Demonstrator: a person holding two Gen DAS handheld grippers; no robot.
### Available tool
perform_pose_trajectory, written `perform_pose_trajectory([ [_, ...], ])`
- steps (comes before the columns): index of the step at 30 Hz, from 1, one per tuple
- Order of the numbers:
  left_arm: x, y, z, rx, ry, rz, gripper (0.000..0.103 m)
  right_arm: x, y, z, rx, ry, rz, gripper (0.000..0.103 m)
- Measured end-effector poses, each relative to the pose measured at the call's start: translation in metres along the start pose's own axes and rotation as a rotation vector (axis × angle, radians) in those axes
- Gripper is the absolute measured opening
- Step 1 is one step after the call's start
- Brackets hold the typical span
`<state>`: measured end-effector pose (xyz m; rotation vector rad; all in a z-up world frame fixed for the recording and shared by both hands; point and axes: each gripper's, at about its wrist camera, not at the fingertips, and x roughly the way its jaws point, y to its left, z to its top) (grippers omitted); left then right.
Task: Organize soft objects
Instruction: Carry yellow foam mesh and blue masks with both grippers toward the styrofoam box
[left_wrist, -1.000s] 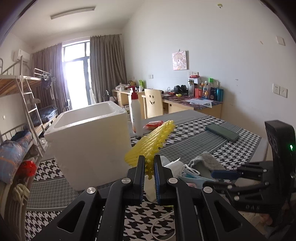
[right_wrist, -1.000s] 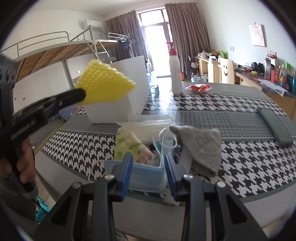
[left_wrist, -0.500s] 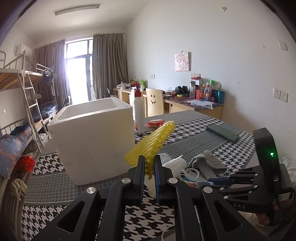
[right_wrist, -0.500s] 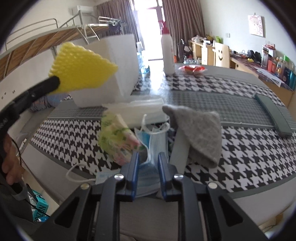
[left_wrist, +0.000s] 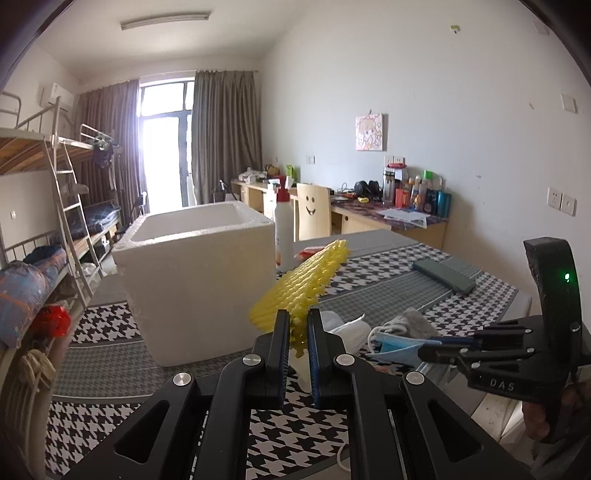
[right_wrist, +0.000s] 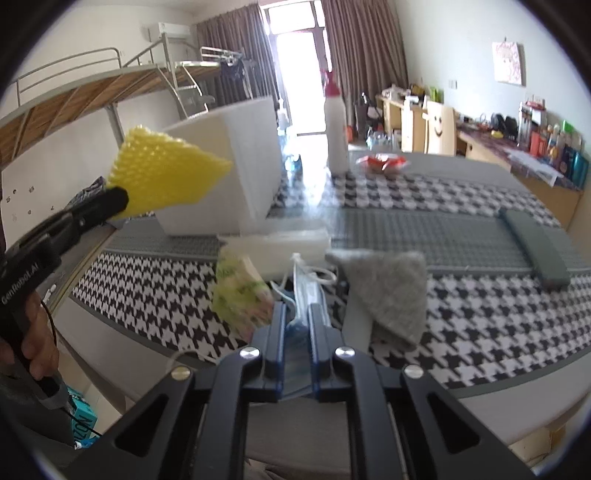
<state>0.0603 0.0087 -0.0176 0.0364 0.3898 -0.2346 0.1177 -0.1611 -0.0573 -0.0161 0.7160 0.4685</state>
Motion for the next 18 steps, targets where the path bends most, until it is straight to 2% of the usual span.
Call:
perform_pose_trajectory([
  [18,-0.017,-0.005,0.014,0.007,-0.047,-0.004,0.010,-0.031,0.005,0.028,-0.026,-0.127,0.006,0.013],
])
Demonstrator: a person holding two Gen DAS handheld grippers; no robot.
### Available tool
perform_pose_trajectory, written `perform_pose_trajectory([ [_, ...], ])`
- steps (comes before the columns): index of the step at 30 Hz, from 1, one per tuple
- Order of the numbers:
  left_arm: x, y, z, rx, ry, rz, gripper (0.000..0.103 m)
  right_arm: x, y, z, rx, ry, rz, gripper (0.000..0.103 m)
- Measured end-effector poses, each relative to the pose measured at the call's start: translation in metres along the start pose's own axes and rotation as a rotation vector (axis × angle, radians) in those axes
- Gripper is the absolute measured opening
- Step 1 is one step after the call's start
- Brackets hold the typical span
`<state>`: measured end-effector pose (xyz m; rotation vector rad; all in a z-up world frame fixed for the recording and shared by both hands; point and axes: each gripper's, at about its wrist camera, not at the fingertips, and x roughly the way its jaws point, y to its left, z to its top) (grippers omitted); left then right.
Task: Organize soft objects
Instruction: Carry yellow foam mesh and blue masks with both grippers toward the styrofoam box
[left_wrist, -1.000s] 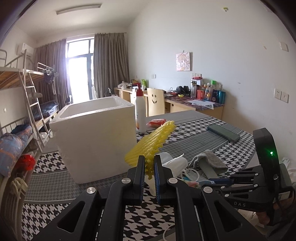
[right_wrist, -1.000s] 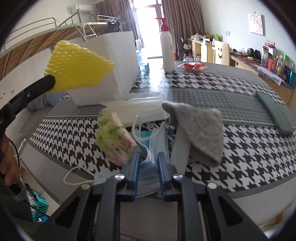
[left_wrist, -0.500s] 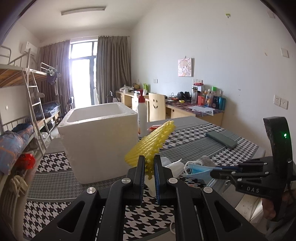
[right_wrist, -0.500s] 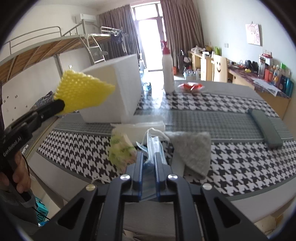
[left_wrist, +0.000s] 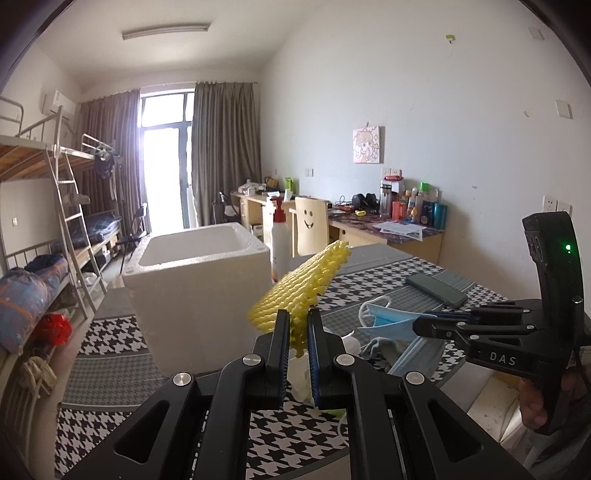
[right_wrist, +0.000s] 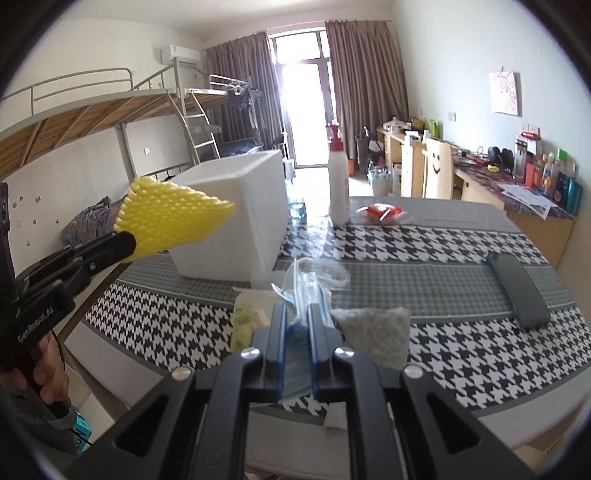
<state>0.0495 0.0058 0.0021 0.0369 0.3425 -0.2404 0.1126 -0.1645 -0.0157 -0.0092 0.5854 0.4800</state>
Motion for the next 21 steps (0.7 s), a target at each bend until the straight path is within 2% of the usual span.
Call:
perform_pose_trajectory([
  [21,0.003,0.001,0.023,0.020,-0.058,-0.012,0.010,-0.009,-0.006,0.031,-0.006,-0.097,0.004,0.013],
])
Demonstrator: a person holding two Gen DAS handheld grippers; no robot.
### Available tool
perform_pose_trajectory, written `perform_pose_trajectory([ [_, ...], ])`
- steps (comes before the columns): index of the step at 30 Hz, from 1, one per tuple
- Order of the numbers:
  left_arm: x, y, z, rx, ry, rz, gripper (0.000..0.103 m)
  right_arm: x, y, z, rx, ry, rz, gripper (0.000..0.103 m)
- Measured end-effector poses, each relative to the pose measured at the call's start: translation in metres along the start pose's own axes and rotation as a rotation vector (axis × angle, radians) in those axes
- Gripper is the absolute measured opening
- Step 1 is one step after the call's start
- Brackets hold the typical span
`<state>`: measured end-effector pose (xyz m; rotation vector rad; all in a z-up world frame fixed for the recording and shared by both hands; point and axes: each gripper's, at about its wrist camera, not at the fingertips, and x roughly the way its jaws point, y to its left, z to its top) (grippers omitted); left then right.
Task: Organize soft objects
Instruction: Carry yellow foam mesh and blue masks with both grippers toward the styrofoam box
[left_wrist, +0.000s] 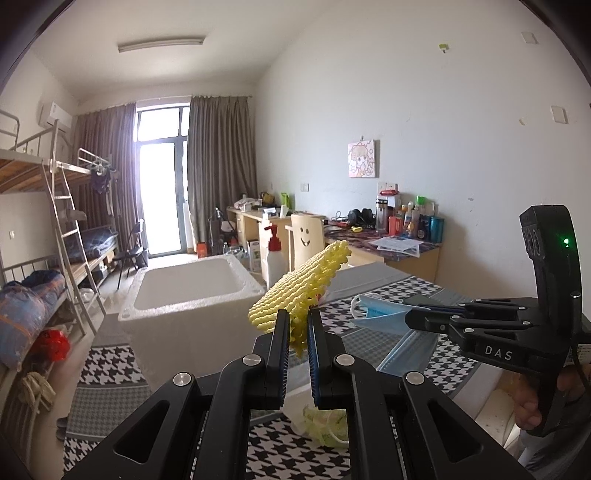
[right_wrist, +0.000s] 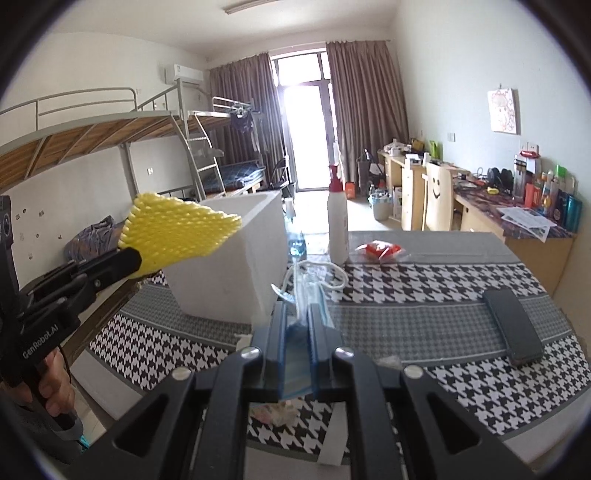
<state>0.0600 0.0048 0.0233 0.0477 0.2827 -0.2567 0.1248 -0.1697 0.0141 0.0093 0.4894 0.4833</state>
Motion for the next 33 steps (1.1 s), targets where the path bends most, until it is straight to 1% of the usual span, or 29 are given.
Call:
perform_pose_trajectory([
  [6,0.002,-0.003,0.011,0.011,-0.025,-0.001,0.010,-0.004,-0.002,0.008,0.004,-0.041,0.005,0.013],
  [17,0.010,-0.007,0.026,0.035,-0.054,-0.012,0.010,-0.012,-0.008,0.019,0.005,-0.100,-0.019,0.013],
  [23,0.016,-0.008,0.032,0.051,-0.055,-0.011,0.010,-0.010,-0.013,0.023,0.016,-0.116,-0.027,0.013],
  [33,0.021,-0.005,0.046,0.065,-0.086,-0.001,0.010,-0.005,-0.012,0.038,0.009,-0.140,-0.035,0.013],
])
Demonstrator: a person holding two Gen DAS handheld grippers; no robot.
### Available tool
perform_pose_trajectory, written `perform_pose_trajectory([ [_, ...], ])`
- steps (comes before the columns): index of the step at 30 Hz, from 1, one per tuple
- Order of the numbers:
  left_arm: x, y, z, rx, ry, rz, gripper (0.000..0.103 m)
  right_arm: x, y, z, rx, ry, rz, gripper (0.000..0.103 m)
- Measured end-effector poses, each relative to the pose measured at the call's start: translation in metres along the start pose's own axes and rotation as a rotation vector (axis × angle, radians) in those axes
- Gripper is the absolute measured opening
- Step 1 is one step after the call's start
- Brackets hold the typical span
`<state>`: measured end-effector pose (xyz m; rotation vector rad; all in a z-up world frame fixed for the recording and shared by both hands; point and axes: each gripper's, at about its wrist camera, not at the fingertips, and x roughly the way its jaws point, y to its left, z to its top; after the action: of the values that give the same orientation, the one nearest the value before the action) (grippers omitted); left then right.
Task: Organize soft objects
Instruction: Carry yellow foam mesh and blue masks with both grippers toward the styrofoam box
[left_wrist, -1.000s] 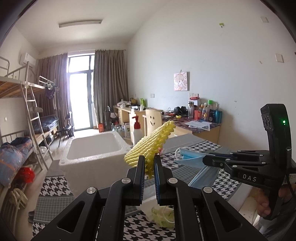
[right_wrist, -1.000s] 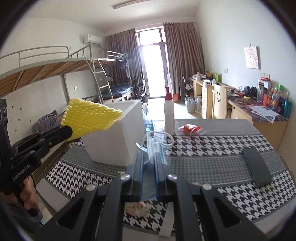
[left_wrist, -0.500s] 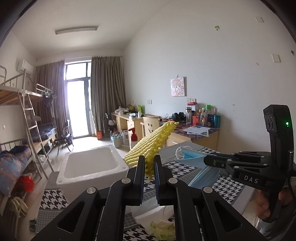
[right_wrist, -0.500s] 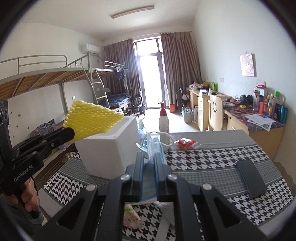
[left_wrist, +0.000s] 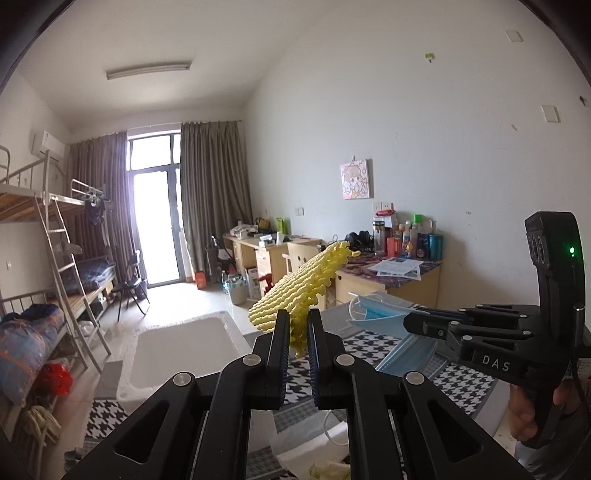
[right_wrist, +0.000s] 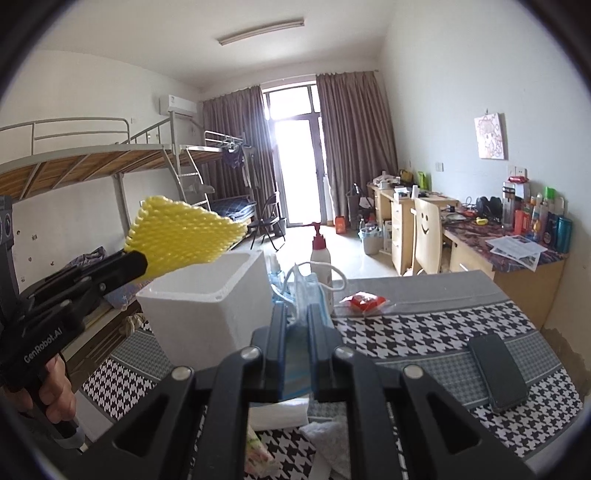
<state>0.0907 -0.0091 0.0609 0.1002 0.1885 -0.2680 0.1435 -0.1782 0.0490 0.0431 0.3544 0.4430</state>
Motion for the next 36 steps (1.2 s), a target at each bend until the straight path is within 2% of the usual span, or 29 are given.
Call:
perform_pose_trajectory([
  [15,0.018,0.022,0.007,-0.024,-0.004,0.073,0.010,0.018,0.010,0.022,-0.021,-0.020,0.023,0.013],
  [21,0.023,0.034,0.012,-0.036,-0.006,0.130,0.010,0.024,0.017,0.024,-0.026,-0.018,0.057,0.013],
  [36,0.035,0.066,0.008,-0.112,0.057,0.230,0.010,0.048,0.041,0.037,-0.075,0.012,0.155,0.013],
])
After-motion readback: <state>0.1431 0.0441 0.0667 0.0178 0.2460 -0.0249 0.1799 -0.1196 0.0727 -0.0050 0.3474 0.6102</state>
